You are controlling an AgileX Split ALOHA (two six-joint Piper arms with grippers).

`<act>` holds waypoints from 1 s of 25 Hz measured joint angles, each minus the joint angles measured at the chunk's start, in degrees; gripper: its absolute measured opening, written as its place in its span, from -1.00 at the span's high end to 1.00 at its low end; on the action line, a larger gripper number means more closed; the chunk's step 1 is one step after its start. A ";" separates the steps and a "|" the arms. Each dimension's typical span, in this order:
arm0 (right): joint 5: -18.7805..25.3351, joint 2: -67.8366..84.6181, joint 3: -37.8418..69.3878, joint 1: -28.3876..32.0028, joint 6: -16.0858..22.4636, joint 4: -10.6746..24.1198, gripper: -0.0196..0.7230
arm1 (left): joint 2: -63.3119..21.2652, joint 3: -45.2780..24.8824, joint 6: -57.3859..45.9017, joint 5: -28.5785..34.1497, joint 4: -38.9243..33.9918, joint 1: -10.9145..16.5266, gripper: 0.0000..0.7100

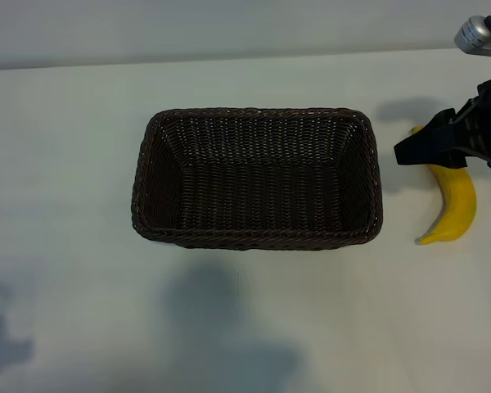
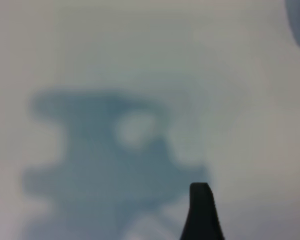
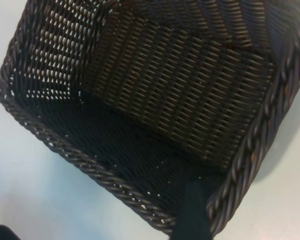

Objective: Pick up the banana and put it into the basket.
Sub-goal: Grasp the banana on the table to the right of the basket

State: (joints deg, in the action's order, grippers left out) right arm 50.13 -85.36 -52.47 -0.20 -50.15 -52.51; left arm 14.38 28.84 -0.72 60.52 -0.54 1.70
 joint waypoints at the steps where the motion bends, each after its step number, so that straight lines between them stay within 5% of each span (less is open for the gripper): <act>1: 0.00 0.00 0.00 0.00 0.00 0.00 -0.63 | 0.00 0.00 0.00 -0.02 0.06 0.00 -0.54; 19: -0.06 -0.15 -4.32 0.00 5.81 0.49 -0.63 | -14.84 -0.11 -0.04 -0.25 0.54 0.00 -0.54; 25: -0.07 -3.14 -12.59 0.00 13.90 6.99 -0.63 | -14.84 -0.27 -0.04 -0.25 0.54 0.00 -0.54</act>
State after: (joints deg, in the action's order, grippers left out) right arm 50.06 -88.51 -65.05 -0.20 -36.25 -45.52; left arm -0.46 28.57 -0.76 60.27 0.00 1.70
